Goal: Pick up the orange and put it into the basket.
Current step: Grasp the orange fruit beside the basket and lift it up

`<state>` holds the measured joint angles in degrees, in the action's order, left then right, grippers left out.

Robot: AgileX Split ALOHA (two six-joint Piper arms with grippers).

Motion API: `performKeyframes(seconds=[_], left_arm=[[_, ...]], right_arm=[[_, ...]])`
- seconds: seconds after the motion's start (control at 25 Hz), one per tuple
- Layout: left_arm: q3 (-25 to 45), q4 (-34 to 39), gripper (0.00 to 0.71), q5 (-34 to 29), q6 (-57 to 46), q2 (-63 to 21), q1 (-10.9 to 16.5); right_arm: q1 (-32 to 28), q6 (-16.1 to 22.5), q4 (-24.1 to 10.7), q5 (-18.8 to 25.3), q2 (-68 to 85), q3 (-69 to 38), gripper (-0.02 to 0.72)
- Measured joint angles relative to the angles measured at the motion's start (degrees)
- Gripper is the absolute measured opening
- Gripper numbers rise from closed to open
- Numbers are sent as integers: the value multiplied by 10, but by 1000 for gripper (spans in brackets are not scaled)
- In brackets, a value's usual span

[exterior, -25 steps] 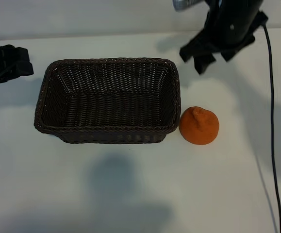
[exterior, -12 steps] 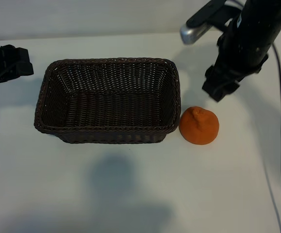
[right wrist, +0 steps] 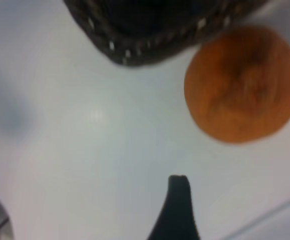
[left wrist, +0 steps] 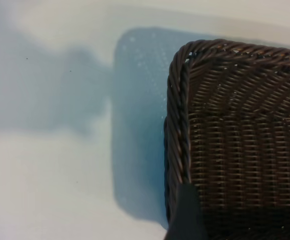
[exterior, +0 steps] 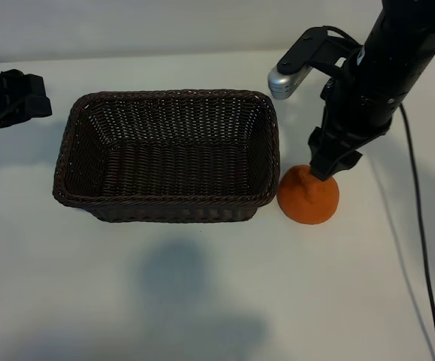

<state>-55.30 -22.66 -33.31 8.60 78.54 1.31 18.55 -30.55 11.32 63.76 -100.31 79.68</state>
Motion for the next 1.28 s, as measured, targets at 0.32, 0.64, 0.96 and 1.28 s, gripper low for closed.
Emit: performKeyframes(seconds=[0.32, 0.64, 0.96, 1.28], left_arm=[[0, 0, 592, -1, 2, 0, 0], [0, 0, 592, -5, 2, 0, 0], [0, 0, 592, -7, 4, 0, 0], [0, 0, 592, -13, 7, 0, 0]], right_arm=[[0, -16, 4, -85, -1, -57, 585], [0, -19, 16, -132, -1, -83, 585], [0, -28, 35, -138, -13, -95, 585], [0, -30, 52, -158, -71, -95, 585]])
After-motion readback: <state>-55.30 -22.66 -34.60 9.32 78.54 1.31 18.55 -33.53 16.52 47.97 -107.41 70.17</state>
